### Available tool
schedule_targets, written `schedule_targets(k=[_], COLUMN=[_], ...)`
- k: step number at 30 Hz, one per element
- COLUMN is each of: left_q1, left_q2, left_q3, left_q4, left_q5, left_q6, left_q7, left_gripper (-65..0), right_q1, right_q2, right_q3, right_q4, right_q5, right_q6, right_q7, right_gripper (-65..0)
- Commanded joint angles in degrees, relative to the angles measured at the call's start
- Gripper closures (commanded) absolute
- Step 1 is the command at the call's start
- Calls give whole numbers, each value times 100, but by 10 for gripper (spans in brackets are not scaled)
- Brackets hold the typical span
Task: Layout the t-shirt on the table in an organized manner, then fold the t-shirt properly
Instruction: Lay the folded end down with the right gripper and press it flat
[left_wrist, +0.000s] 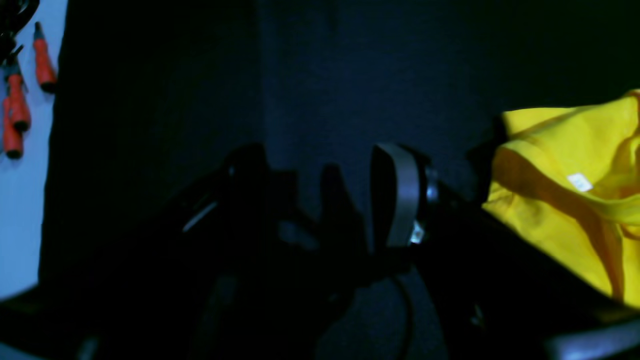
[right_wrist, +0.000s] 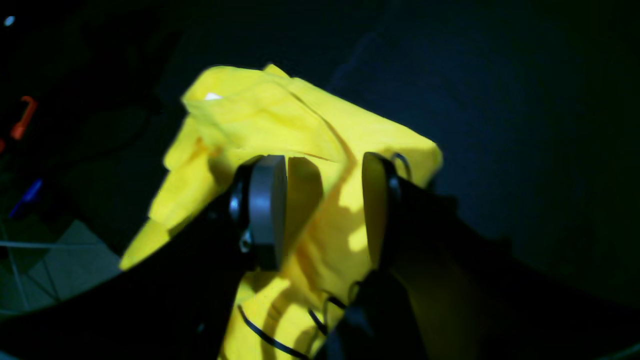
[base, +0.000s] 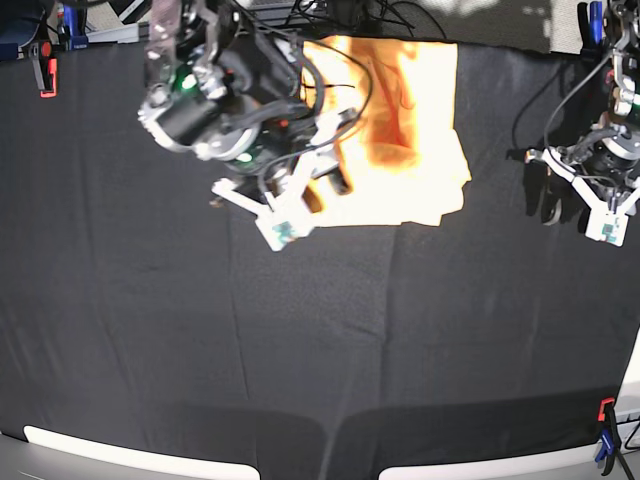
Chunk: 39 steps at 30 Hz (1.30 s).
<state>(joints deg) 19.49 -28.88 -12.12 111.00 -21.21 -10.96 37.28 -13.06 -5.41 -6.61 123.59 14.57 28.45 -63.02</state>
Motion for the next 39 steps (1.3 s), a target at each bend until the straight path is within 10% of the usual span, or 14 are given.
schedule_targets(k=[1, 16, 24, 39], left_q1=[-42, -42, -42, -42], left_q2=[-79, -79, -79, -81], left_q3=[-59, -59, -59, -59], left_q4=[105, 105, 105, 107], left_q5=[-35, -35, -35, -31], left_q6=[4, 4, 4, 4], left_q7=[-160, -162, -175, -177], left_gripper=[-305, -305, -305, -305], right_q1=[52, 195, 195, 50], right_q2=[-28, -48, -48, -46], right_q3=[48, 85, -103, -2771], right_q4=[103, -758, -780, -780], right_q5=[103, 876, 855, 468], right_q6=[24, 83, 83, 413], right_q7=[205, 236, 201, 87], right_gripper=[-242, -229, 0, 0])
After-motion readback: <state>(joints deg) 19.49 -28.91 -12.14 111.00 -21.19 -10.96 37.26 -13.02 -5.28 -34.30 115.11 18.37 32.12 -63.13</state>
